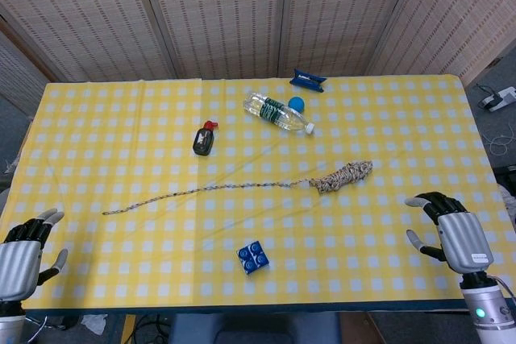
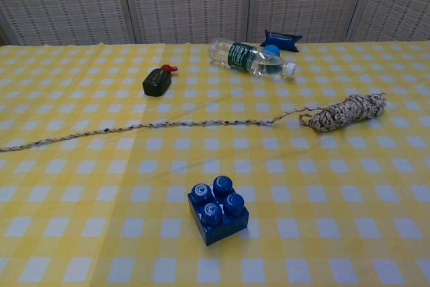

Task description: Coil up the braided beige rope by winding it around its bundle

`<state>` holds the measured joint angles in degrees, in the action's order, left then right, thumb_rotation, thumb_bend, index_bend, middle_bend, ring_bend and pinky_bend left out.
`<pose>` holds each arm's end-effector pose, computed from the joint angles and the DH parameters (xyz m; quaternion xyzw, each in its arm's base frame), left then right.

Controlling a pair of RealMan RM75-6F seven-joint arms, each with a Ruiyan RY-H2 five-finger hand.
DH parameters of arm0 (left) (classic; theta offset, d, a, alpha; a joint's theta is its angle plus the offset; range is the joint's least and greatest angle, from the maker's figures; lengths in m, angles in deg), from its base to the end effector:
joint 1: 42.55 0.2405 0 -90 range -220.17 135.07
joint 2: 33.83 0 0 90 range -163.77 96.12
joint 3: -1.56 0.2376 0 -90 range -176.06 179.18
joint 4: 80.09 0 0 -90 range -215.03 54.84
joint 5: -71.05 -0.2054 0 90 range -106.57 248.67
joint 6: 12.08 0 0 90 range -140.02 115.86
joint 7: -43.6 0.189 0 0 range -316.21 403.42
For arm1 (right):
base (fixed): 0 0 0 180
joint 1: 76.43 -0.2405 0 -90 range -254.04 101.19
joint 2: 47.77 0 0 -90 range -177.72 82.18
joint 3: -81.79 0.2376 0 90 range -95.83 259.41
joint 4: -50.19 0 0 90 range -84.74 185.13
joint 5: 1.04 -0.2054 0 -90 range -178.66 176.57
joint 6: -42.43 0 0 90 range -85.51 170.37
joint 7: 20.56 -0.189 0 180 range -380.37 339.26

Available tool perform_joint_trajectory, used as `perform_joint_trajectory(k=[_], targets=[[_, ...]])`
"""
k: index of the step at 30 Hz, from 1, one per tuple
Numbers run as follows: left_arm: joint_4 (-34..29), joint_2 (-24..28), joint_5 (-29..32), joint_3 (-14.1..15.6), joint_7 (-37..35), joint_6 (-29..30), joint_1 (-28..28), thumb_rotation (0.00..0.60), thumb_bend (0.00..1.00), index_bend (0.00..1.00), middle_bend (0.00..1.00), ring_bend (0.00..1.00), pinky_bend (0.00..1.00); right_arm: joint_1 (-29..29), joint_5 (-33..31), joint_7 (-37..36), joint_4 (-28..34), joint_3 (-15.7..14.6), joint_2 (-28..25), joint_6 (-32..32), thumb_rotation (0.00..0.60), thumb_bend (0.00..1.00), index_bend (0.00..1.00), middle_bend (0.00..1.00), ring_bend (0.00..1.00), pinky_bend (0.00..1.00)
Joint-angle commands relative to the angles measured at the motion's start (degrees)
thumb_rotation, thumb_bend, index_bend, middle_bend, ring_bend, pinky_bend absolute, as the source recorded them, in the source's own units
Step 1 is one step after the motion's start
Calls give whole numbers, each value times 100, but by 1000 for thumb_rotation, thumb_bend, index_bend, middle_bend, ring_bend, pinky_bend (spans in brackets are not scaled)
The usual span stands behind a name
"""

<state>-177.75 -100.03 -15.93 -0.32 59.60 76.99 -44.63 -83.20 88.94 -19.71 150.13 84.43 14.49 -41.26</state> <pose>-0.2751 0.2056 0.1447 -0.6086 -0.3393 -0.3458 0.6284 -0.2501 -0.2290 0.1436 0.6143 -0.3932 0.4275 0.5341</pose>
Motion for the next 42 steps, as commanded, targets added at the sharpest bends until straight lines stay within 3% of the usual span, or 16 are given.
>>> perform_joint_trajectory(k=[1,9,19,29,42], targets=[[1,-4,11,3,11,-7,2,600,343,255,197,229,251,-20,17,11,10,-1,5,22,600,253,326,312,214,296],[9,-30,-5,14,17,20,19,600,343,255,197,229,251,-179,-111,185,80,71,-79,281,600,253,325,312,214,296],[48,-55,61,16,-33,52,68,600,343,255,197,229,251,-1009,-757,364,-209,414,-57,1575,600,251,326,312,214,296],[38,-56,82,18,-22,54,86,600,343,255,197,229,251,-2017,-1320,591,-1184,691,577,2853,600,252,326,310,214,296],[-64,-14,120,21,-52,-58,45,600,343,255,197,229,251,-2782,-1569,878,-2659,709,1545,3546,600,252,314,278,196,296]])
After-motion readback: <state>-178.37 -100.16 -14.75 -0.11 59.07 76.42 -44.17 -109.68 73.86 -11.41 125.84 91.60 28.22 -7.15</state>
